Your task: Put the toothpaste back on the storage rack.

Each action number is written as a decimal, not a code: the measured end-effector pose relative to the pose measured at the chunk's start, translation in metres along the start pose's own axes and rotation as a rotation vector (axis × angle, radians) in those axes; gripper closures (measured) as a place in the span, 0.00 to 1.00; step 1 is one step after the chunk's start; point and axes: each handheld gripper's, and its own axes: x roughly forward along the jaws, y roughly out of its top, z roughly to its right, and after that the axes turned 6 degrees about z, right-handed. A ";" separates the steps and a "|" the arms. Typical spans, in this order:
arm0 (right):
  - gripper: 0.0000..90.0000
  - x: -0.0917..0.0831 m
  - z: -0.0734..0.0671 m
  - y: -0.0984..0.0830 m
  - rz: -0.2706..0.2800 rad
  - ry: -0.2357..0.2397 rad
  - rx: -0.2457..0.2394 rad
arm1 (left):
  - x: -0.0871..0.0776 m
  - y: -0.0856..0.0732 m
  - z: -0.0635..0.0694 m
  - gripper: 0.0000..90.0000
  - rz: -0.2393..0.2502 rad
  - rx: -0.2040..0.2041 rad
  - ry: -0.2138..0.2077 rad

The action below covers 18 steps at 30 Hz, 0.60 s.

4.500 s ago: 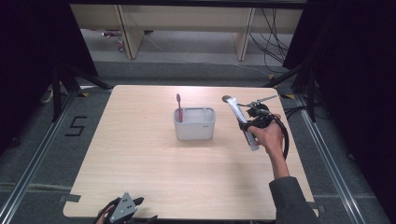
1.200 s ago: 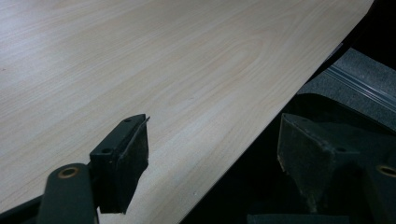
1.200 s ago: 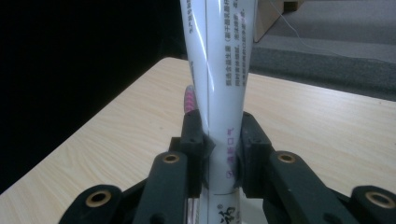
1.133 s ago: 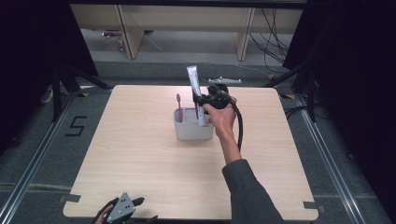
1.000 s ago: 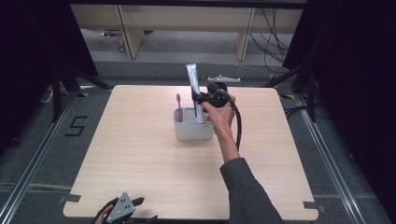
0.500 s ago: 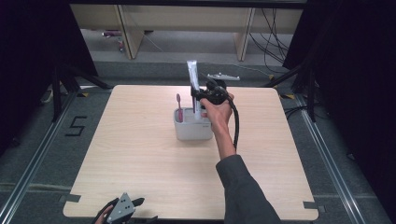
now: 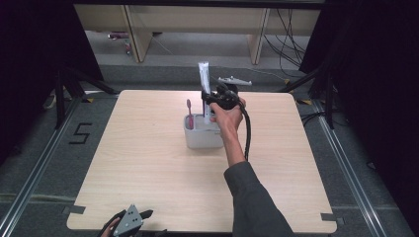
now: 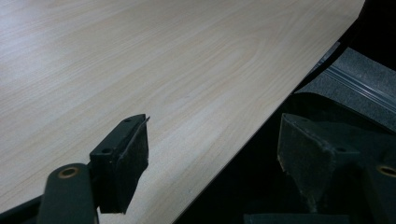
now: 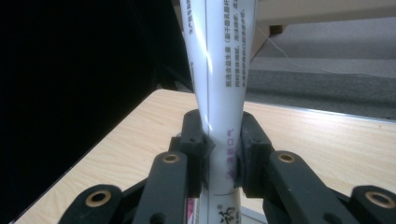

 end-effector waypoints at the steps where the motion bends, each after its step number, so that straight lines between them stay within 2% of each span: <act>1: 0.84 0.000 0.000 0.000 0.002 -0.002 0.000 | 0.000 0.000 0.000 0.27 0.000 0.000 0.002; 6: 0.84 0.001 0.001 -0.003 0.016 -0.018 0.000 | 0.000 0.000 0.000 0.27 -0.002 0.001 0.003; 7: 0.84 0.002 0.002 -0.004 0.023 -0.020 -0.001 | -0.001 0.000 0.000 0.27 -0.011 0.013 0.002; 9: 0.84 0.002 0.002 -0.005 0.014 -0.024 0.001 | 0.000 0.000 0.000 0.27 -0.001 -0.001 0.003; 12: 0.84 0.003 0.002 -0.008 0.013 -0.023 -0.008 | 0.000 0.000 -0.002 0.27 -0.016 0.025 -0.002; 13: 0.84 0.004 0.002 -0.009 0.015 -0.024 -0.017 | 0.000 0.000 -0.001 0.27 -0.008 0.021 -0.006; 14: 0.84 0.004 0.000 -0.009 0.012 -0.026 0.002 | 0.000 0.000 -0.001 0.27 -0.015 0.025 -0.011; 15: 0.84 0.005 0.001 -0.009 0.014 -0.021 -0.016 | 0.000 0.000 -0.002 0.27 -0.017 0.028 -0.008; 17: 0.84 0.006 -0.001 -0.011 0.009 -0.027 -0.005 | -0.001 0.000 -0.001 0.27 -0.011 0.027 -0.002; 18: 0.84 0.008 -0.001 -0.011 0.006 -0.022 -0.020 | -0.001 0.000 -0.002 0.27 -0.017 0.039 0.001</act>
